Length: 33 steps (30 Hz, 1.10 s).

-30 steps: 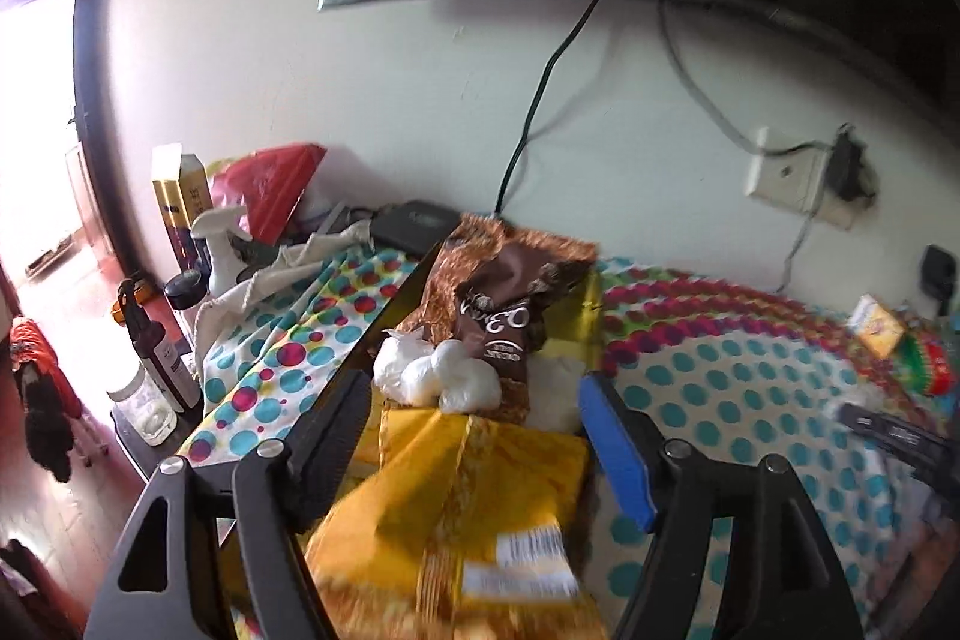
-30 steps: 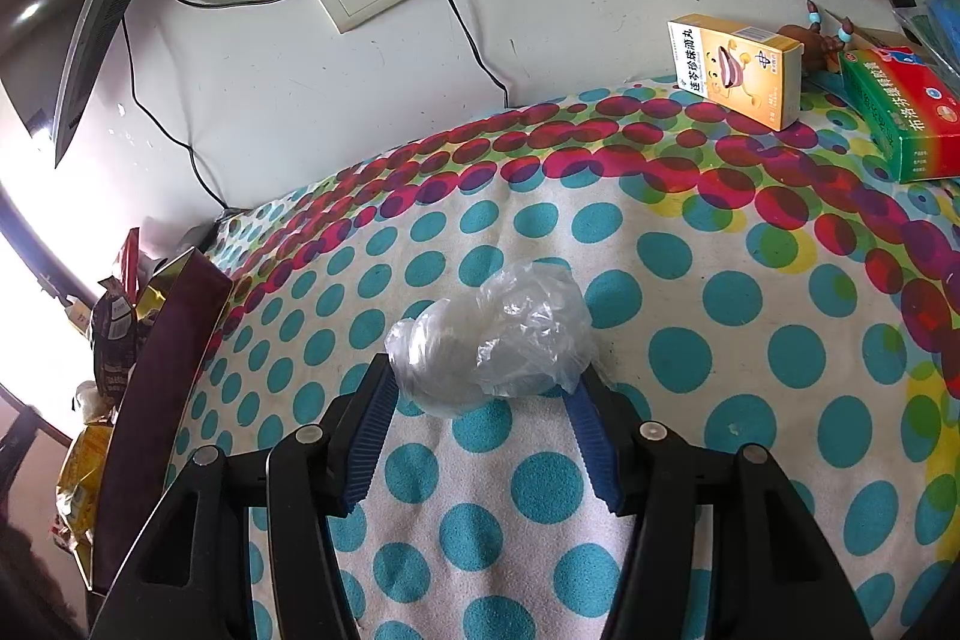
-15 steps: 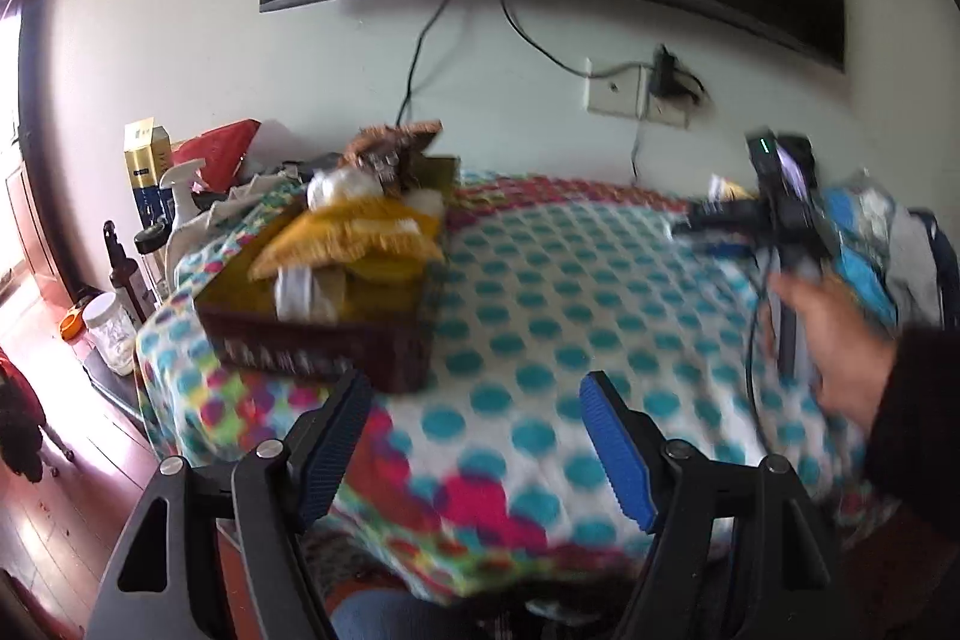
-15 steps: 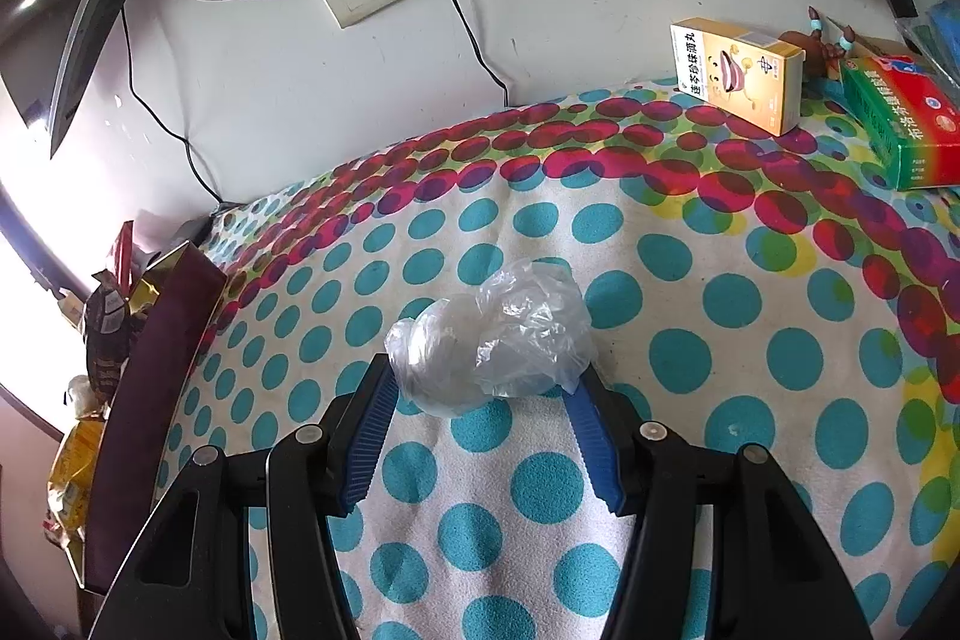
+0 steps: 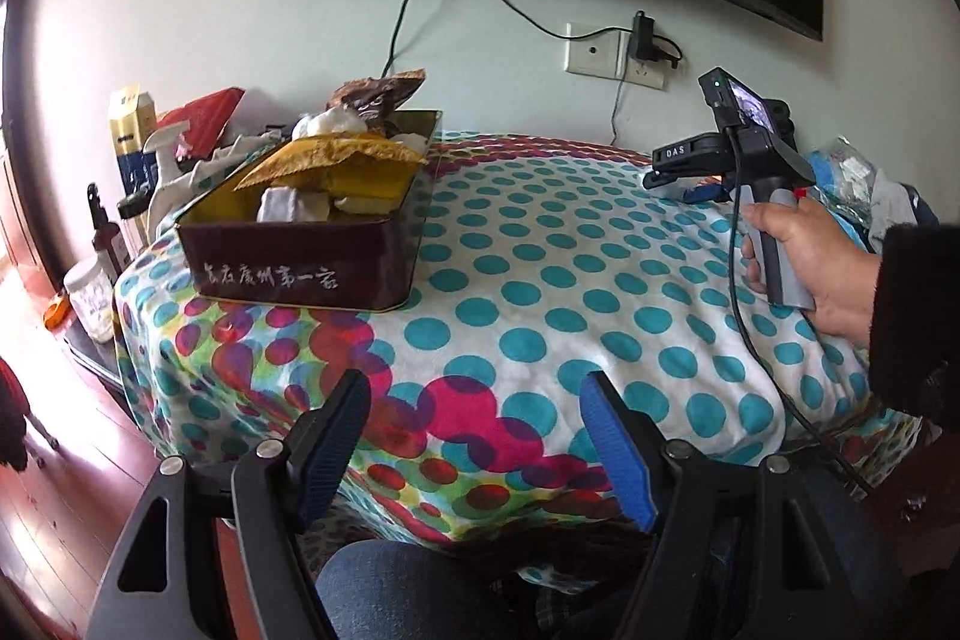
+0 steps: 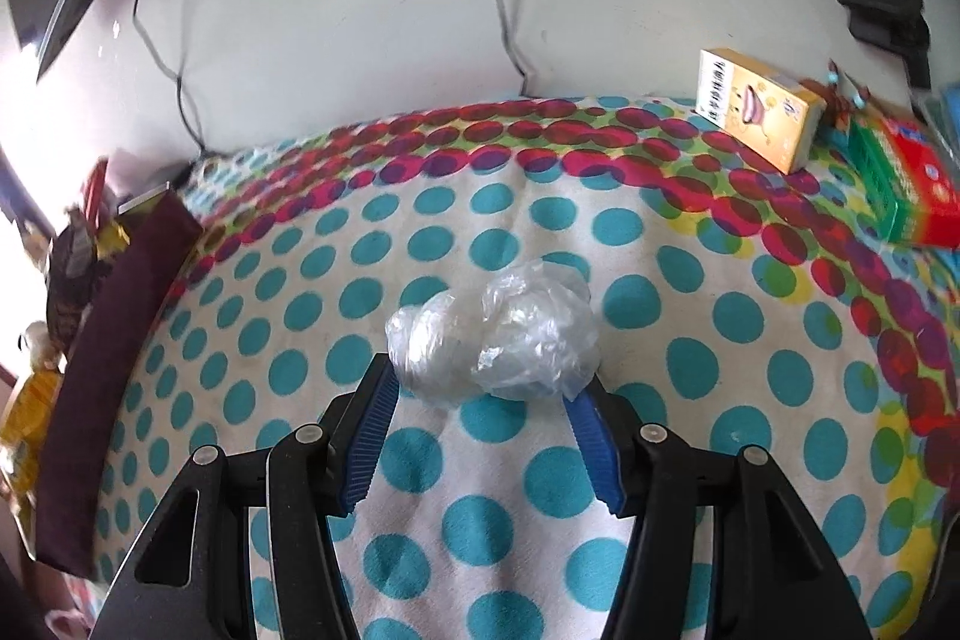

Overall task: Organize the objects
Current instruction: 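Carry the white bundle into the gold tin and open the right gripper, then grasp another white plastic bundle from the cloth with the right gripper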

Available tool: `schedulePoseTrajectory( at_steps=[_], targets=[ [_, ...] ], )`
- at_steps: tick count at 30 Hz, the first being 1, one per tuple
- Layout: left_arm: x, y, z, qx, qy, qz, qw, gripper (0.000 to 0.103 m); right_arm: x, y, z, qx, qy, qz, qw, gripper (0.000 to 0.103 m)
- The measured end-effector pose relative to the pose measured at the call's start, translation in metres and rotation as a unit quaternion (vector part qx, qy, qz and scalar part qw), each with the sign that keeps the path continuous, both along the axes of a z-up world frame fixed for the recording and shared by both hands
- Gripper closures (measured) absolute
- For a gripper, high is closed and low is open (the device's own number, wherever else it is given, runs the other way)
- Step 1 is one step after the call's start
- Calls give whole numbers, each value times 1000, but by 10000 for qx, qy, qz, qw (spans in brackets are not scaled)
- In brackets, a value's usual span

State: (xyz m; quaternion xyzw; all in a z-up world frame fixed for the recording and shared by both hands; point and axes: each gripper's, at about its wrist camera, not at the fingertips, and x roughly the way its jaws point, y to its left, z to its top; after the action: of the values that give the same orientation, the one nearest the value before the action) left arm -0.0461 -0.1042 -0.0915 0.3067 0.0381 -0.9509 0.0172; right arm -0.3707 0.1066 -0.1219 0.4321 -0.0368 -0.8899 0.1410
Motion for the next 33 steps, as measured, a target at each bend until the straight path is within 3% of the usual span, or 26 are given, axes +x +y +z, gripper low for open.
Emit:
schedulePoseTrajectory(
  at_steps=[7, 11, 17, 25, 33],
  targets=[
    [-8, -17, -12, 349, -423, 287, 9981, 29, 19, -45, 27, -20, 157, 404, 9991, 48],
    [-10, -23, -11, 260, -503, 525, 9970, 29, 35, -95, 53, -40, 363, 933, 9950, 48],
    [-11, -38, -13, 502, -682, 803, 9932, 29, 81, -175, 82, -212, 534, 1965, 9788, 48],
    [-10, -39, -13, 618, -685, 841, 9922, 29, 139, -251, 100, -166, 625, 3132, 9475, 48],
    [-9, -43, -10, 687, -666, 954, 9908, 29, 147, -285, 96, 116, 589, 3574, 9320, 48]
  ],
)
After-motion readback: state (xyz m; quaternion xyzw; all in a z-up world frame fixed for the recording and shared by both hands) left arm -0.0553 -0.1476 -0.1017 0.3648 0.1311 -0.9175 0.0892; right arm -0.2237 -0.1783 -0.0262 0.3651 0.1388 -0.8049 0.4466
